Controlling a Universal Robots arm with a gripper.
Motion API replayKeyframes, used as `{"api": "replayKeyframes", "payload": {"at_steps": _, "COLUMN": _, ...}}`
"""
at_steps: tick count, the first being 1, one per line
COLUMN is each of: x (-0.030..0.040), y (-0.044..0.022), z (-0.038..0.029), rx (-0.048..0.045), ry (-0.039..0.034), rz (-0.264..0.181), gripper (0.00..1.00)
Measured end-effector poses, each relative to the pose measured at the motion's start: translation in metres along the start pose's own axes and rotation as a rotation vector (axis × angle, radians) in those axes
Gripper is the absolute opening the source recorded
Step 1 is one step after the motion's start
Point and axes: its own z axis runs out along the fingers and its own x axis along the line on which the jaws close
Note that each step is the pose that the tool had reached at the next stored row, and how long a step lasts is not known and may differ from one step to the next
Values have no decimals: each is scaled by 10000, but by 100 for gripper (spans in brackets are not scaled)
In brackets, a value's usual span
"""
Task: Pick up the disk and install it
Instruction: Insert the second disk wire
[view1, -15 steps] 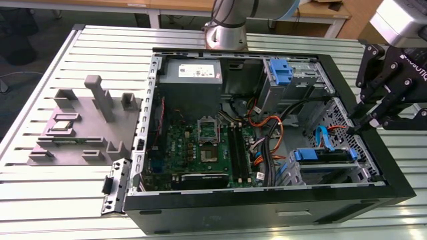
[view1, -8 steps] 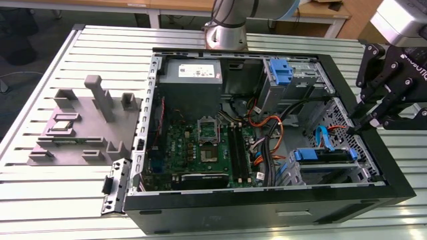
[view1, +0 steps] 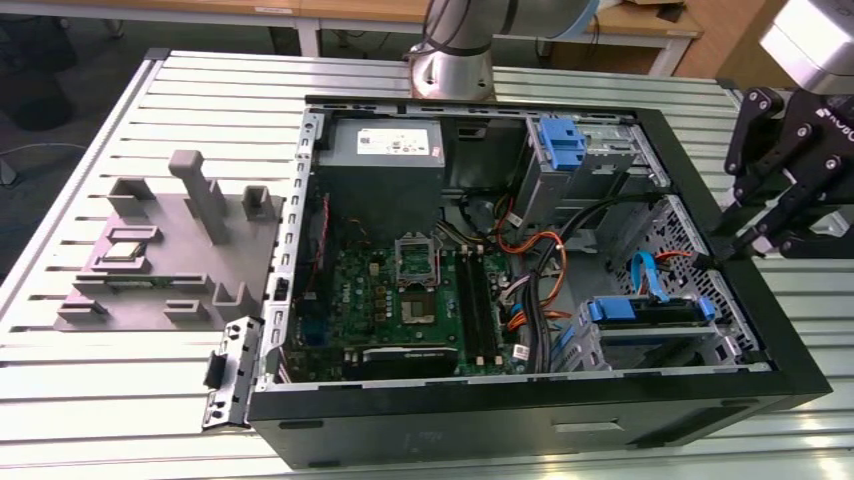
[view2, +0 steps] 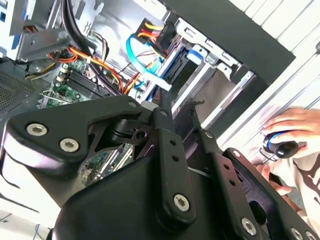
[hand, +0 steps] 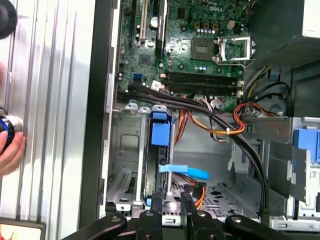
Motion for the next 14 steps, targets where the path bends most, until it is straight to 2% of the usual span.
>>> {"api": "replayKeyframes", "payload": {"at_steps": 5, "x": -59, "y": -96, "z": 15, "rx": -1, "ry": 3, "rz": -1, "gripper": 29}}
{"api": "replayKeyframes", "payload": {"at_steps": 10, "x": -133, "y": -143, "z": 61, "rx": 0, "ry": 2, "rz": 3, "gripper": 29}}
{"api": "replayKeyframes", "payload": {"at_steps": 14, "x": -218, "y": -165, "z": 113, "rx": 0, "ry": 2, "rz": 13, "gripper": 29}}
